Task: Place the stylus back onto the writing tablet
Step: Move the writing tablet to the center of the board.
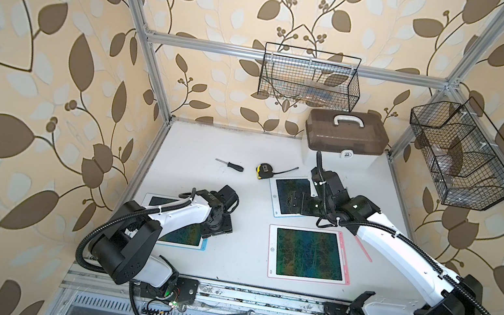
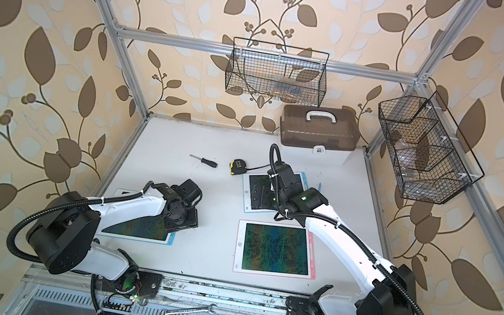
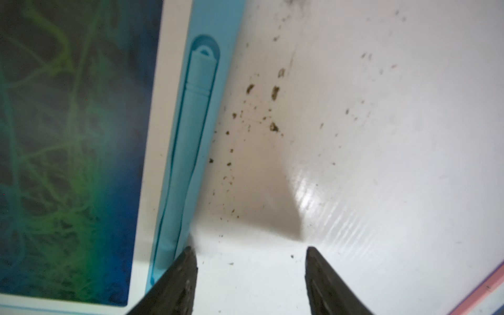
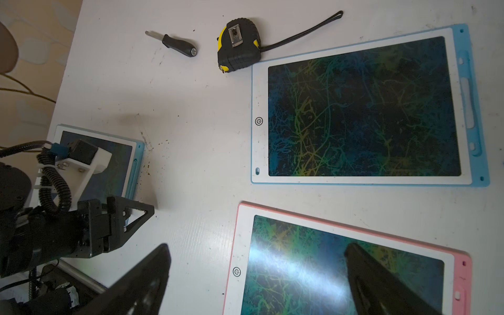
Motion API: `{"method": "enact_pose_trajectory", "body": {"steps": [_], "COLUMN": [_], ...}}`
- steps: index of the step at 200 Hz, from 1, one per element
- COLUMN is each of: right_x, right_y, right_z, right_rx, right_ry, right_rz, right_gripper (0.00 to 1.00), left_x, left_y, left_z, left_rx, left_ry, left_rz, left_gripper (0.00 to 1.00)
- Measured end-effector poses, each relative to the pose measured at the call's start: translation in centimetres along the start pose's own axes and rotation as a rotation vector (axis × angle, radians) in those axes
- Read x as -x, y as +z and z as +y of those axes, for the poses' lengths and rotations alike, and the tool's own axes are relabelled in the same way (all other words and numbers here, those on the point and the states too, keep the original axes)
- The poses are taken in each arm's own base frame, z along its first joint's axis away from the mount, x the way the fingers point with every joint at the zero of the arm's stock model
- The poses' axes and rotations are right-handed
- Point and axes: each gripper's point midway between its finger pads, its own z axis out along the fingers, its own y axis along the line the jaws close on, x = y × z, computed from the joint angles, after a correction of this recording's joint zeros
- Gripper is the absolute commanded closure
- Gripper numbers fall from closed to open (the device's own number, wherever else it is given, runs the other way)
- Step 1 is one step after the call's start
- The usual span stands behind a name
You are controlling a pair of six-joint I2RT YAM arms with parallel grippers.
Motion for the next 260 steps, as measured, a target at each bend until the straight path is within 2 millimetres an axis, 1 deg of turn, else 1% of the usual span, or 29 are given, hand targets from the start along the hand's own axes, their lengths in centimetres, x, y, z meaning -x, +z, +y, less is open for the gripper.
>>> {"method": "enact_pose_trajectory", "body": {"steps": [13,27,43,50,55,67,88,105,121,149,181,201,217,233,260], "right_x": [0.2,0.7,1.0,1.1,0.9,0.4,-1.3,-3.0,-4.5,-6.7,-8.5,-9.4,-9.8,-10.3,-11.3], "right_y": [0.0,-0.1,-0.4,-0.5,-0.5,-0.5,-0.5,-0.4,-0.5,-0.5,0.1,0.6,1.1,1.5,2.3], "right_z": [-0.4,-1.6,-3.9,-5.0,-5.9,-7.8,-10.8,-12.8,-14.2,-15.9,-17.4,-18.3,-18.8,-19.0,-19.2], "right_rx": [-0.005,-0.022,-0.052,-0.072,-0.086,-0.118,-0.168,-0.202,-0.228,-0.258,-0.282,-0.291,-0.295,-0.292,-0.292], "right_ry": [0.012,0.046,0.102,0.13,0.148,0.19,0.257,0.304,0.336,0.376,0.403,0.423,0.432,0.432,0.435], "right_rz": [-0.003,-0.013,-0.026,-0.03,-0.029,-0.023,0.008,0.036,0.065,0.11,0.158,0.192,0.207,0.225,0.26], "right_gripper": [0.0,0.0,0.0,0.0,0.0,0.0,0.0,0.0,0.0,0.0,0.0,0.0,0.0,0.0,0.0], "left_x": [0.4,1.1,1.6,1.8,1.8,1.9,1.7,0.8,-0.2,-2.1,-3.2,-3.7,-4.0,-4.4,-5.3], "left_y": [-0.7,-1.7,-3.0,-3.5,-4.0,-4.7,-4.7,-3.9,-3.0,-1.8,-1.1,-0.5,0.0,0.3,0.2], "left_z": [-1.0,-2.5,-4.5,-5.4,-6.1,-7.5,-9.9,-11.3,-12.4,-14.4,-16.6,-17.3,-17.4,-17.6,-18.8], "left_rx": [-0.021,-0.056,-0.1,-0.12,-0.136,-0.167,-0.197,-0.199,-0.199,-0.195,-0.219,-0.233,-0.233,-0.226,-0.235], "left_ry": [0.017,0.034,0.063,0.077,0.091,0.111,0.153,0.188,0.222,0.278,0.318,0.325,0.328,0.339,0.38], "left_rz": [-0.013,-0.035,-0.062,-0.073,-0.081,-0.092,-0.085,-0.059,-0.033,0.007,0.033,0.059,0.078,0.089,0.091], "left_gripper": [0.28,0.27,0.26,0.22,0.2,0.19,0.18,0.18,0.18,0.18,0.18,0.18,0.18,0.18,0.19]}}
